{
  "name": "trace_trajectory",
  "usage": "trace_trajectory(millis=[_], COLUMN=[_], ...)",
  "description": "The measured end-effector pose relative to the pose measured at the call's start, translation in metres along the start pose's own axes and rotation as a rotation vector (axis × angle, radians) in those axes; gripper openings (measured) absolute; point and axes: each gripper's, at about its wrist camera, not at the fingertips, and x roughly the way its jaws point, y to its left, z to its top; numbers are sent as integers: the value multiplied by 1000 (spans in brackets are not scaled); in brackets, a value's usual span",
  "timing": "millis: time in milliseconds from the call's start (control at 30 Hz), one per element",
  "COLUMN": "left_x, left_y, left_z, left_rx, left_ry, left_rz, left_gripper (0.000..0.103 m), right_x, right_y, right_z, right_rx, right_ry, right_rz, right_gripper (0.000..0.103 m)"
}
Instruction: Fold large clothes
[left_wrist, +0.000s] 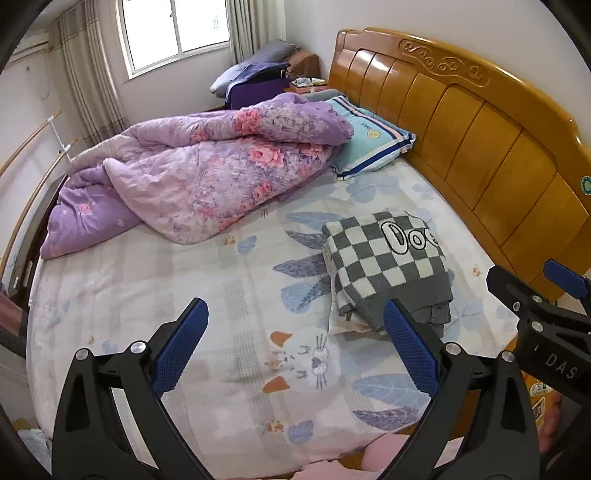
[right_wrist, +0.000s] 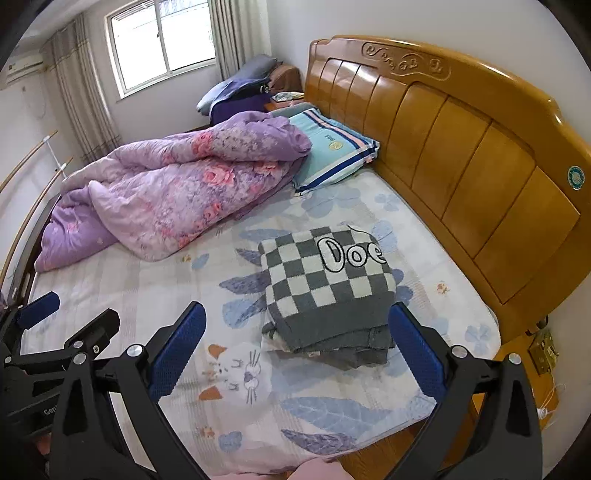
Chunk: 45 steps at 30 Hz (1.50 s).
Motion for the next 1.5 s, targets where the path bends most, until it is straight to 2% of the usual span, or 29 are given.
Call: trace_trajectory(millis=[567,1500], left_x=[-5,0], left_y=[-3,10], left_z=[-9,-13], left_rx=[-25,-36], left_ry=[21,45], left_rz=[33,4], left_gripper=[96,96], right_x=[5,10], right_y=[0,-1], right_z=[-4,-1], right_rx=[-16,-16], right_ry=[44,54], right_rz=[23,22], right_gripper=[95,95])
